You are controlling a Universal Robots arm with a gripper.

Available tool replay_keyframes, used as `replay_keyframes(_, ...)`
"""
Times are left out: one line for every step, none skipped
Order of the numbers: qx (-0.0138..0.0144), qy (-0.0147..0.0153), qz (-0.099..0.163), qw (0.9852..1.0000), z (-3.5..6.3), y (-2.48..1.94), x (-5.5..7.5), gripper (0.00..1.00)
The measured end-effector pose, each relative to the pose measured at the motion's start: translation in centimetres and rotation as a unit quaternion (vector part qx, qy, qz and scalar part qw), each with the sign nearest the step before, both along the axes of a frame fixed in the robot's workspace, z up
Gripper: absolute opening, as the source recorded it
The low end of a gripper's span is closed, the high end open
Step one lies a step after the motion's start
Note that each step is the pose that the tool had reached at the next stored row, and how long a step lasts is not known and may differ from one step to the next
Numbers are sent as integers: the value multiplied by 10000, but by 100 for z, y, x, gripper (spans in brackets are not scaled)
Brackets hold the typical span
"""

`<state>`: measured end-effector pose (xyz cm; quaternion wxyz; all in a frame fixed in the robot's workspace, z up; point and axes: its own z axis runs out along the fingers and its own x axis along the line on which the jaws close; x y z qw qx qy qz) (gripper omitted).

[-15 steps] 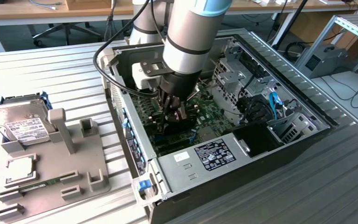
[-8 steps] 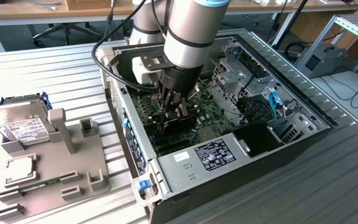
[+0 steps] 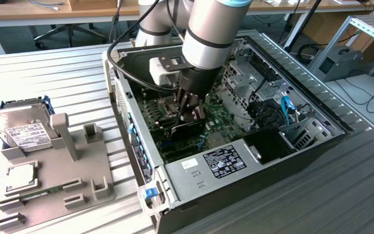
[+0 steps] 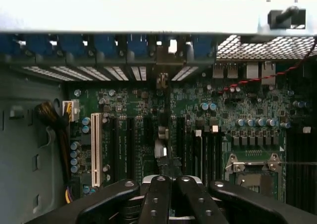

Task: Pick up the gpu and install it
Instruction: 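Press down on the gpu until it lock into place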

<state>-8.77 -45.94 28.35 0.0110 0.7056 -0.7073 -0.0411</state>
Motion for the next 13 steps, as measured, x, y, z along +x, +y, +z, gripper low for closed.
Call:
replay_keyframes(0,5,1,10000,0,0,35,11)
replay_keyframes(0,10,0,10000,0,0,69,11)
replay_keyframes(0,13,0,10000,0,0,96,11)
replay_keyframes(0,15,0,10000,1,0,120,11)
replay_keyframes(0,16,0,10000,2,0,141,11)
replay_keyframes(-1,18,1,10000,3,-1,159,11)
replay_keyframes(1,18,0,10000,4,-1,177,11)
replay_keyframes(1,19,0,10000,9,0,183,11)
replay_keyframes(2,18,-1,10000,11,0,183,11)
replay_keyframes(1,19,0,10000,13,0,185,11)
replay_keyframes(1,18,0,10000,12,0,185,11)
replay_keyframes(1,18,0,10000,13,0,185,11)
replay_keyframes(1,19,0,10000,13,0,185,11)
